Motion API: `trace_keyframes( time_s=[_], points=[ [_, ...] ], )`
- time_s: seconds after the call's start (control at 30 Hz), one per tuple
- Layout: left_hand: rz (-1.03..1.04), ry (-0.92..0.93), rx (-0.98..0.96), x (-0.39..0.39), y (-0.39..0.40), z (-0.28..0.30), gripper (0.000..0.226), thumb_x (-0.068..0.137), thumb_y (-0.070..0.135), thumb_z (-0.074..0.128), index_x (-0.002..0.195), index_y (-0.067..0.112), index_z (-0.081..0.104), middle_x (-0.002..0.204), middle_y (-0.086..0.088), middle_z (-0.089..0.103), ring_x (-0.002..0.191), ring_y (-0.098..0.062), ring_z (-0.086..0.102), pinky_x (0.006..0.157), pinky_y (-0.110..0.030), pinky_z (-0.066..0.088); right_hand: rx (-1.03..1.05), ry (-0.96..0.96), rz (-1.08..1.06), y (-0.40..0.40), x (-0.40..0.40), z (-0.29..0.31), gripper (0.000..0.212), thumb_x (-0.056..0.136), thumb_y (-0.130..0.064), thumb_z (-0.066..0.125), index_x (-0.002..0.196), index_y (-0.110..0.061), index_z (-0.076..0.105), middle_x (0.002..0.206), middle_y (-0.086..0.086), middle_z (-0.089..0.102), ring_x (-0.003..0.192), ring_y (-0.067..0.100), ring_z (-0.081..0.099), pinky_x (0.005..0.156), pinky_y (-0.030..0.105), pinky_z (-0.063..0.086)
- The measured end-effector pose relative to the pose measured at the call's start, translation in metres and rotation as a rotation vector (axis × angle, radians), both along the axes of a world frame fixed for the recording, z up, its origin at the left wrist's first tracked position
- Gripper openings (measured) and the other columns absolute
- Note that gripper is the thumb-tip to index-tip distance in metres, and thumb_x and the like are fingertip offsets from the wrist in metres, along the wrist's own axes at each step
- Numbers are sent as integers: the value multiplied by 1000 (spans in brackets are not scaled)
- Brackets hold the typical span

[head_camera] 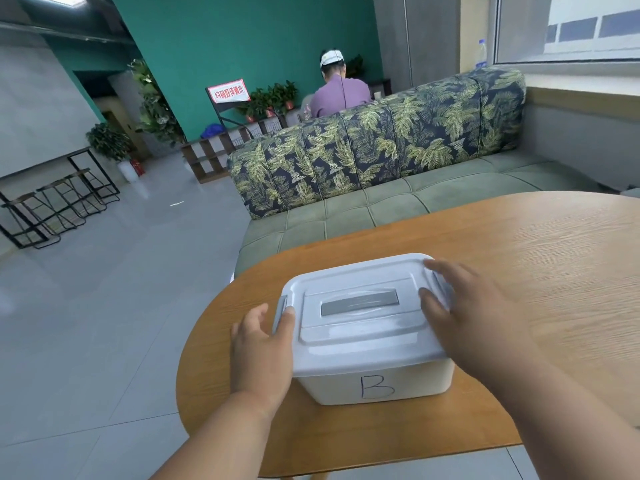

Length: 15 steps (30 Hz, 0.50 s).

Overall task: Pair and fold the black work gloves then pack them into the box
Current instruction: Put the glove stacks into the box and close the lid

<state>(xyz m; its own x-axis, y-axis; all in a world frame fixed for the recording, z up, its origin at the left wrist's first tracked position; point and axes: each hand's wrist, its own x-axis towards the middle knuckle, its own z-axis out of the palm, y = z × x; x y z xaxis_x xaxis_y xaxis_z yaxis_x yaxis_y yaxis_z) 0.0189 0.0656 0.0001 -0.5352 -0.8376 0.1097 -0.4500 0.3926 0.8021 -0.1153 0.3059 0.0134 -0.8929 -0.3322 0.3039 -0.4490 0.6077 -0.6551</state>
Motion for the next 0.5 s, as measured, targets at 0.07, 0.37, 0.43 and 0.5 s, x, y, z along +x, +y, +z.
trace_keyframes(
  time_s=[0.07, 0.37, 0.43, 0.5],
  points=[
    [-116, -61, -215, 15, 7, 4, 47, 93, 61, 55, 135, 38, 53, 134, 14, 47, 127, -15, 47, 110, -37, 43, 169, -17, 114, 5, 11, 4, 58, 98, -58, 53, 152, -39, 46, 154, -16, 49, 144, 11, 37, 108, 29, 34],
    [-403, -335, -358, 27, 14, -16, 73, 95, 76, 24, 161, 45, 19, 169, 22, 1, 154, -9, 2, 129, -39, 14, 481, 34, 200, -10, 14, -14, 93, 81, -87, -1, 160, -42, 18, 172, -14, 11, 159, 14, -13, 128, 48, 15],
    [-406, -356, -395, 23, 11, -16, 74, 95, 75, 23, 162, 41, 20, 170, 17, 2, 155, -13, 4, 129, -39, 14, 501, 68, 175, -12, 13, -17, 94, 81, -87, -3, 160, -41, 21, 170, -13, 17, 160, 15, -9, 127, 48, 20],
    [-414, -369, -418, 21, 8, -16, 74, 97, 73, 24, 162, 39, 21, 171, 14, 4, 155, -16, 5, 128, -39, 15, 521, 62, 161, -15, 14, -17, 93, 82, -86, -2, 160, -41, 22, 169, -14, 20, 160, 16, -8, 126, 49, 21]
  ],
)
